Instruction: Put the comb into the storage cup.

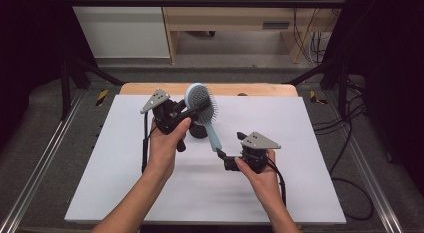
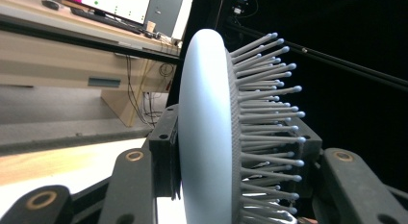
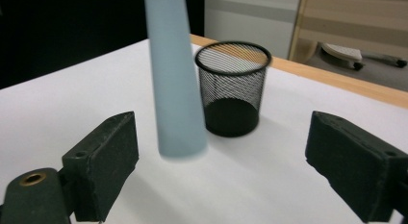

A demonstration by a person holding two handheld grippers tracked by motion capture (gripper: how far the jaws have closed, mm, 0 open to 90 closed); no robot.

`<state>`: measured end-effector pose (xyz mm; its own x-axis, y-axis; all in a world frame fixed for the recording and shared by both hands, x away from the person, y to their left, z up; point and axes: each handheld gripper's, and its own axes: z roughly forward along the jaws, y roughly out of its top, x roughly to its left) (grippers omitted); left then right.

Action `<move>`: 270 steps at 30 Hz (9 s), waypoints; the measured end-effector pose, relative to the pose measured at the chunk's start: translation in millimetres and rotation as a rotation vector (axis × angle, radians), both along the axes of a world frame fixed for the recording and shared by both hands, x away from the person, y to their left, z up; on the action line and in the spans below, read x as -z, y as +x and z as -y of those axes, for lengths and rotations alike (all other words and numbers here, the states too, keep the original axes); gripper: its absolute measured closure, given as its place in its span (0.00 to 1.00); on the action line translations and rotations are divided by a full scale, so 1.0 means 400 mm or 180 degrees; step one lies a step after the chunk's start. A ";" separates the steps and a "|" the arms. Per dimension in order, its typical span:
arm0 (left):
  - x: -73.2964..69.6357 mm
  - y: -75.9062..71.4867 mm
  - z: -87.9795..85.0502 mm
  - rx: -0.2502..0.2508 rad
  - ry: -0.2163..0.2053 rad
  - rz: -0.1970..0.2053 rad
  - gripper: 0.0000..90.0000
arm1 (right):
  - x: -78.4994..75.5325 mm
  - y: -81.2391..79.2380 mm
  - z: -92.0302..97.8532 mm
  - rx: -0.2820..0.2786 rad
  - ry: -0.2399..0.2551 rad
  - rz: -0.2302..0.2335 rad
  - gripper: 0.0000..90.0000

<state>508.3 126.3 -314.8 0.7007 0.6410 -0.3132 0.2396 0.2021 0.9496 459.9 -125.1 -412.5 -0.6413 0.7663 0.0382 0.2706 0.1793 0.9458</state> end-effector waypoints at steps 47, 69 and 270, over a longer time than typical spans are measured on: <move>-0.048 0.192 -0.047 -0.0473 -0.0022 0.0146 0.56 | 0.120 -0.104 0.262 0.0630 -0.0116 0.0178 0.06; -0.082 0.202 -0.027 -0.0626 0.0090 0.0265 0.56 | 0.118 -0.114 0.257 0.0648 -0.0073 0.0207 0.04; 0.179 0.242 -0.036 -0.0753 0.0424 -0.0117 0.53 | 0.133 -0.109 0.224 0.0440 -0.0124 0.0167 0.04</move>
<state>604.9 140.6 -386.4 0.5163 0.8228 -0.2375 0.2352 0.1304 0.9632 416.2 -214.8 -465.6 -0.5299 0.8477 -0.0241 0.2456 0.1806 0.9524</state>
